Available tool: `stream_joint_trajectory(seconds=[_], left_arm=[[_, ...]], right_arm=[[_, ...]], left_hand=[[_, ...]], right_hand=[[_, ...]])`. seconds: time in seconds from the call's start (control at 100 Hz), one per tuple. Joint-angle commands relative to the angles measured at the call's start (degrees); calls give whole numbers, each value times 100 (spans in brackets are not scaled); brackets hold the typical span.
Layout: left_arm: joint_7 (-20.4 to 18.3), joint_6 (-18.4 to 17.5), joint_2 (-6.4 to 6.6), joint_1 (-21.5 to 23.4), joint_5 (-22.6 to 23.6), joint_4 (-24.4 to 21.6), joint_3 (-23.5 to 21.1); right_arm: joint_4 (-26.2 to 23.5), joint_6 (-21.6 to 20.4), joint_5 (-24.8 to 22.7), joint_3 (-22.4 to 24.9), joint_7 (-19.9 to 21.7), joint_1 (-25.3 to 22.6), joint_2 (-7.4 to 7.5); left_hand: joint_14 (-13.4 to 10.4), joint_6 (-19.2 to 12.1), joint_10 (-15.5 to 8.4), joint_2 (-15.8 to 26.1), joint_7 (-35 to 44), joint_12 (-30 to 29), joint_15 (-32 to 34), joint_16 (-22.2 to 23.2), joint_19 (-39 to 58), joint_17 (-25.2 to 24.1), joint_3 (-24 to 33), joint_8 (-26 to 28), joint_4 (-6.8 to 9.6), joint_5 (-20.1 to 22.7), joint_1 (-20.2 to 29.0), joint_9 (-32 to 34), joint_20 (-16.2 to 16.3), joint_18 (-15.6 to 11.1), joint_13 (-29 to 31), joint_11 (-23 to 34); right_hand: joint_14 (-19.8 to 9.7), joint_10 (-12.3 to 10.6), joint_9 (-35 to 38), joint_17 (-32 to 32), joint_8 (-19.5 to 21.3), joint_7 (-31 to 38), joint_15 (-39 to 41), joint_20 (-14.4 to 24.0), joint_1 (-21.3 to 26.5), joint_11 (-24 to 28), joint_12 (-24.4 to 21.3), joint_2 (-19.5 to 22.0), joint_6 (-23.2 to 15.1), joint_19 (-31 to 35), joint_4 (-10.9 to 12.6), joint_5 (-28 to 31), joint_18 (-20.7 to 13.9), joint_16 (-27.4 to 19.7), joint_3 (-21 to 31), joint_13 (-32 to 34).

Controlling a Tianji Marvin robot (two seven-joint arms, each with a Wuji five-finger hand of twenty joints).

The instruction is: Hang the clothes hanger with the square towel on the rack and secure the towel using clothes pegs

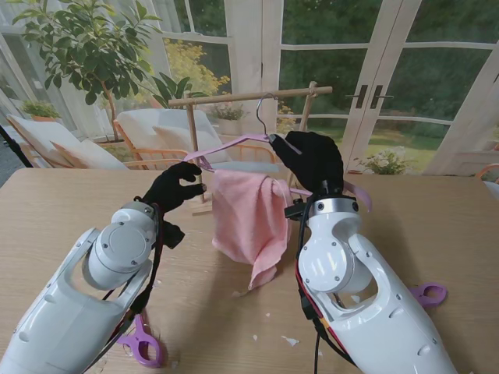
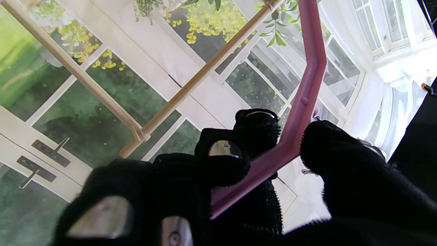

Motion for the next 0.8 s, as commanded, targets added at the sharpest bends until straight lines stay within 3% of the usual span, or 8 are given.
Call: stream_joint_trajectory(seconds=[0.0, 0.25, 0.5, 0.67, 0.79], left_arm=[[-85, -39, 55, 27, -7, -135, -68], [-146, -125, 96, 52, 161, -321, -200], [-163, -625, 123, -9, 293, -335, -129], [-235, -879, 134, -127, 221, -300, 3], [-318, -950, 147, -232, 220, -255, 160]], right_arm=[[22, 38, -53, 21, 29, -16, -32], [69, 147, -264, 44, -29, -9, -17], [7, 72, -218, 35, 333, -63, 66], [-3, -75, -204, -10, 615, -84, 137], [5, -191, -199, -88, 740, -77, 168]], left_hand=[[-176, -16, -219, -125, -131, -128, -145, -107, -208, -106, 163, -109, 161, -256, -91, -194, -72, -214, -184, -134], [-372, -53, -333, -188, -244, -285, -599, -265, -723, -336, 210, -183, 164, -658, -160, -642, -72, -444, -545, -330], [-808, -436, -565, -512, -1131, -1000, -1561, -888, -2545, -390, 587, -819, 132, -916, -369, -872, -321, -1037, -1008, -1438], [-911, -543, -619, -689, -1215, -945, -1751, -988, -3057, -364, 809, -874, 72, -901, -512, -877, -388, -1220, -1030, -1477], [-908, -682, -656, -721, -1259, -925, -1779, -985, -3263, -305, 871, -941, 59, -838, -499, -857, -388, -1197, -1006, -1428]], right_hand=[[-278, 401, 506, 228, 168, 351, 742, 5963, 379, 829, 297, 233, 242, 1050, 497, 424, -1579, 372, 302, 34], [-281, 398, 511, 228, 174, 351, 741, 5963, 371, 829, 297, 232, 235, 1050, 498, 425, -1579, 375, 310, 34], [-284, 398, 511, 229, 177, 349, 740, 5962, 363, 829, 298, 234, 222, 1050, 496, 430, -1582, 377, 303, 34], [-289, 398, 511, 230, 179, 348, 737, 5959, 369, 829, 298, 235, 222, 1050, 496, 431, -1587, 376, 294, 35], [-295, 398, 511, 230, 180, 345, 737, 5957, 368, 829, 298, 243, 215, 1050, 498, 429, -1593, 376, 293, 35]])
